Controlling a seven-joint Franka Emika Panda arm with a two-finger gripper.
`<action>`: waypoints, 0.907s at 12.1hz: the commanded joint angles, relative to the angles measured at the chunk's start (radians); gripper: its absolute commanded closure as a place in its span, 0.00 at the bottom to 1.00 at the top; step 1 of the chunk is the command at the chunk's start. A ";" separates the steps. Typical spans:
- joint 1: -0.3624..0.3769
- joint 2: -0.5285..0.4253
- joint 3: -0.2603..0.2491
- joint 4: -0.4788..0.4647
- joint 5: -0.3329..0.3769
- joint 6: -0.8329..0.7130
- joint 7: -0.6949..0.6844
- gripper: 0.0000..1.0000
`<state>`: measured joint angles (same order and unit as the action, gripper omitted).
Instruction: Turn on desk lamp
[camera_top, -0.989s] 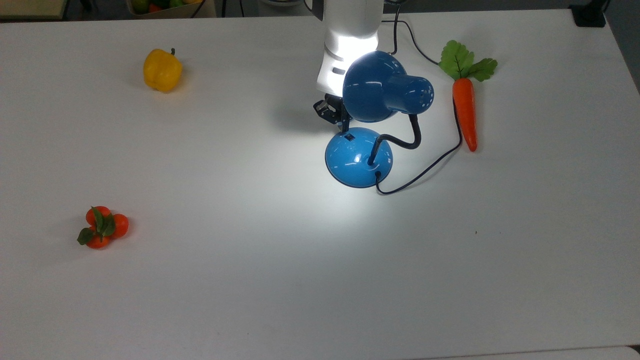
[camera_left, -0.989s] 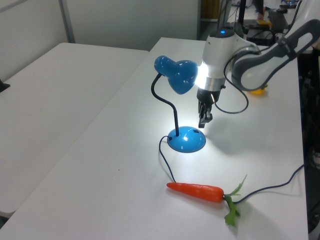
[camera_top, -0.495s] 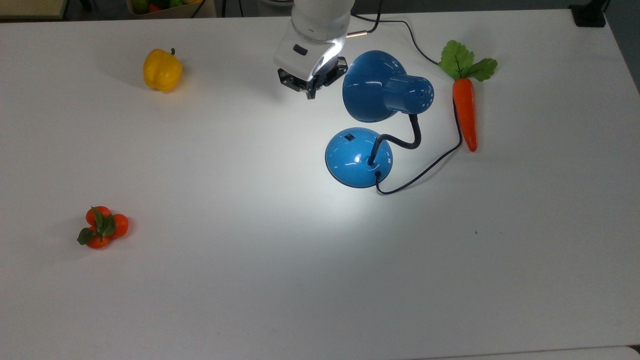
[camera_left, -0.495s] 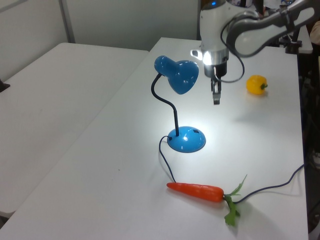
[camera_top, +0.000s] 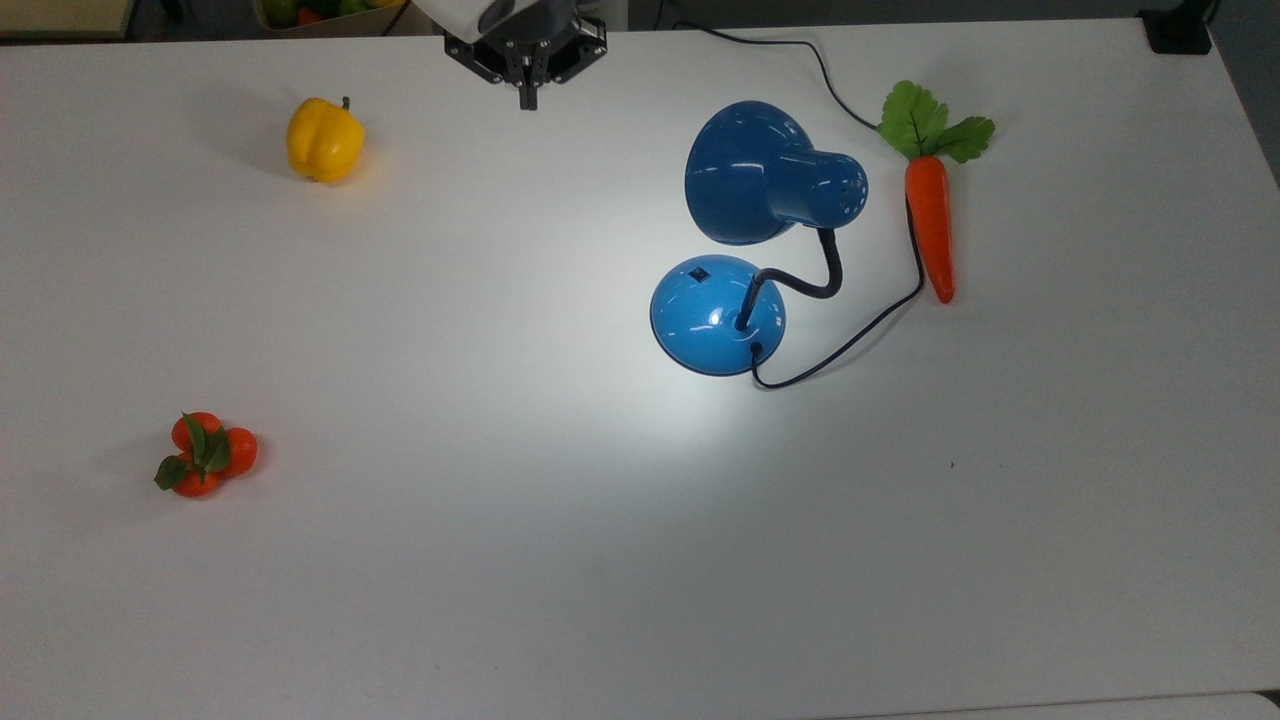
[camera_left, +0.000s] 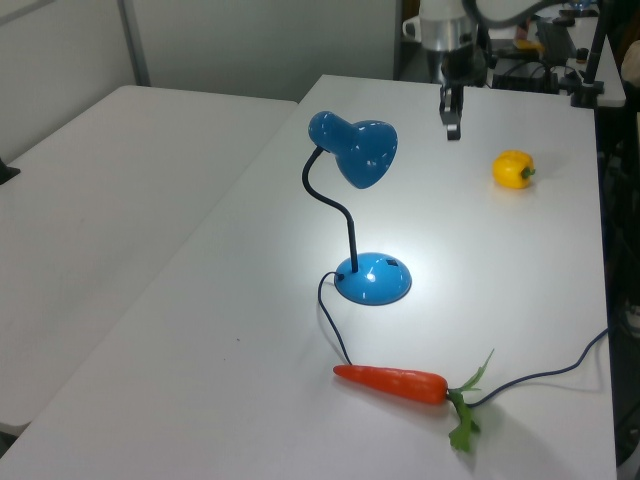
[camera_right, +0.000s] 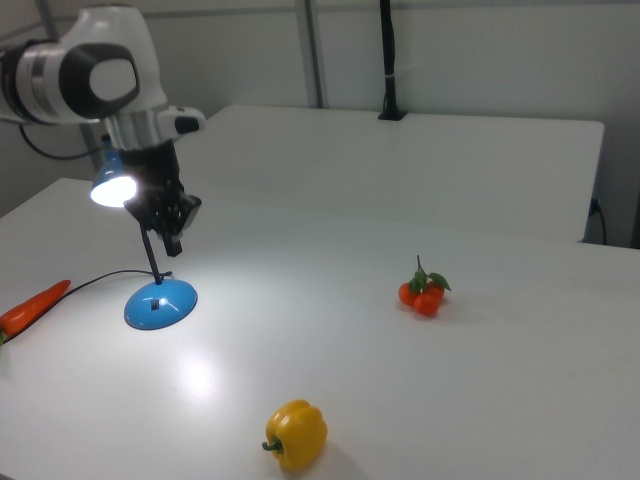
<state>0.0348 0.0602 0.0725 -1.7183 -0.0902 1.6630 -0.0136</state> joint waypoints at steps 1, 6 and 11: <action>-0.041 -0.019 0.003 0.106 0.003 -0.081 0.029 0.86; -0.046 -0.057 0.000 0.118 -0.005 -0.086 0.027 0.00; -0.055 -0.062 0.000 0.118 -0.011 -0.095 0.024 0.00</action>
<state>-0.0179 0.0116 0.0723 -1.6012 -0.0907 1.6043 -0.0092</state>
